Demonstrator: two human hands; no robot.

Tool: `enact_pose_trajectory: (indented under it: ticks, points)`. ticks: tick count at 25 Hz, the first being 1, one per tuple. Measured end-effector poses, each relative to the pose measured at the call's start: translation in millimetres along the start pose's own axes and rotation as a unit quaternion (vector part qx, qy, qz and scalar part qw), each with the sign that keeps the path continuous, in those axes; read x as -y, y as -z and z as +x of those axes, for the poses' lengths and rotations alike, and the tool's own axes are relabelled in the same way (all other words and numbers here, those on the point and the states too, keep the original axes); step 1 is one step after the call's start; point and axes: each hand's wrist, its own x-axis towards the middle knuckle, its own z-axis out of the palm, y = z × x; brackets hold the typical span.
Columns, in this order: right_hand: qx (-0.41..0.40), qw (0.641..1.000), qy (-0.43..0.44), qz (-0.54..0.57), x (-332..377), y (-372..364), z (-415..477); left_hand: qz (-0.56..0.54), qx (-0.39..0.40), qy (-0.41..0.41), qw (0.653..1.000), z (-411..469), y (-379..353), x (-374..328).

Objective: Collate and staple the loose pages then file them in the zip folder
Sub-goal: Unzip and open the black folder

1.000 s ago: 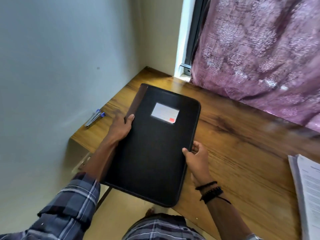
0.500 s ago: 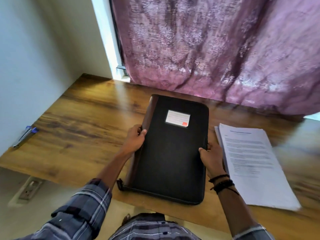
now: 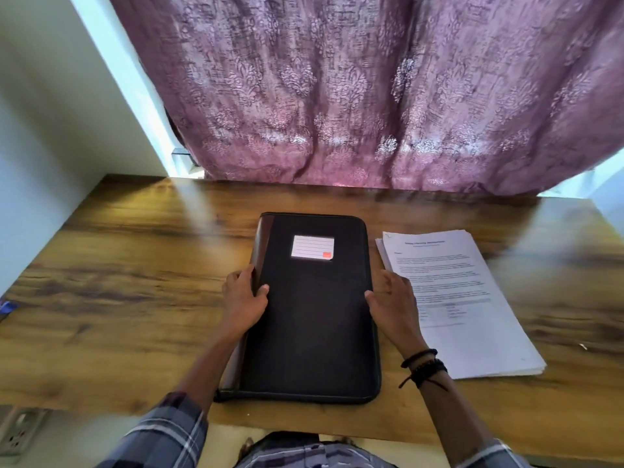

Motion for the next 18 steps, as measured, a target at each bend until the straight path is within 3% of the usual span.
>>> enact_pose_trajectory:
  ticks: [8, 13, 18]
  points:
    - [0.114, 0.986, 0.112, 0.04, 19.3, 1.7, 15.6, -0.052, -0.011, 0.003, 0.999, 6.2, 12.2, -1.9]
    - [0.168, 0.969, 0.183, -0.004, 60.9, -15.7, 45.5, -0.055, -0.029, -0.017, 0.998, 7.6, 11.3, -0.6]
    - [0.213, 0.956, 0.186, -0.082, 107.4, -44.1, 91.1, -0.084, -0.026, -0.067, 0.994, 44.6, 10.9, 1.2]
